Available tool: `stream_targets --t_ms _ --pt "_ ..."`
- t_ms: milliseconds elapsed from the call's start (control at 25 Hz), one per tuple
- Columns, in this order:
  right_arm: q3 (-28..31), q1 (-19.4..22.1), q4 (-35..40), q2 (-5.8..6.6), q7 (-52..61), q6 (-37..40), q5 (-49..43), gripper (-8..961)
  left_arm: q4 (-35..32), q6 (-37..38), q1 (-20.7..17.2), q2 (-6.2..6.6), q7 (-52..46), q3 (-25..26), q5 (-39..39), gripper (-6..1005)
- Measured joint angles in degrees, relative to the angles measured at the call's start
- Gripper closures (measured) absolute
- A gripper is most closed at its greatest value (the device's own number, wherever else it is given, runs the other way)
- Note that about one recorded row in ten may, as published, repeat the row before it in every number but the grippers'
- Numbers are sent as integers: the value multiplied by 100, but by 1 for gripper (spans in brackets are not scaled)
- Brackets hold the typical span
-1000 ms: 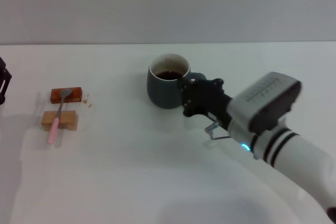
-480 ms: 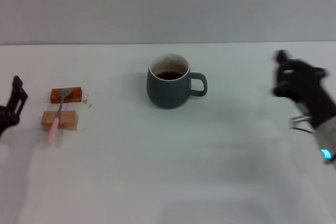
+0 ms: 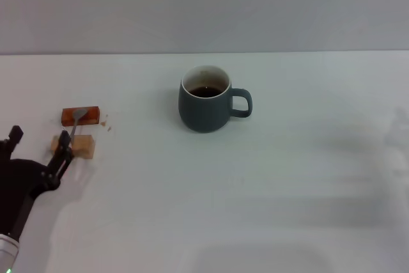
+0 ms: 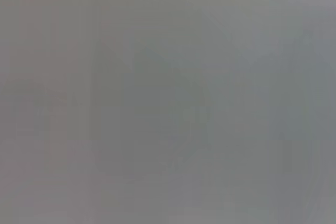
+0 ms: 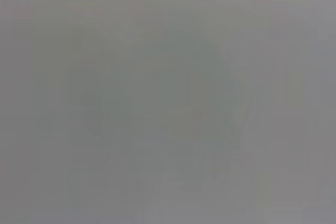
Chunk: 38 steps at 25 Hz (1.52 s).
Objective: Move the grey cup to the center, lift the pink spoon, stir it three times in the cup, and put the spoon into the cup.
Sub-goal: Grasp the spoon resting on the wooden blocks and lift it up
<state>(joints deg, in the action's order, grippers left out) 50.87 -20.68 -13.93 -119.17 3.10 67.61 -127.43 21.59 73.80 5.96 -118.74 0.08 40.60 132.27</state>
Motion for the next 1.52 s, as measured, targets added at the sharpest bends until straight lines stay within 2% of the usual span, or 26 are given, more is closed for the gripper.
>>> stream_targets --t_ms 360,1040,1520 --pt "0 -30 101 -9 8 -66 0 955 -6 -461 28 0 1 -276 -27 147" --pt "-25 -95 88 0 22 -131 -45 953 -39 -1191 195 0 1 -88 -44 146" --pt "-34 -139 88 -1 24 -196 -45 954 -97 -1265 258 0 1 -70 -43 147"
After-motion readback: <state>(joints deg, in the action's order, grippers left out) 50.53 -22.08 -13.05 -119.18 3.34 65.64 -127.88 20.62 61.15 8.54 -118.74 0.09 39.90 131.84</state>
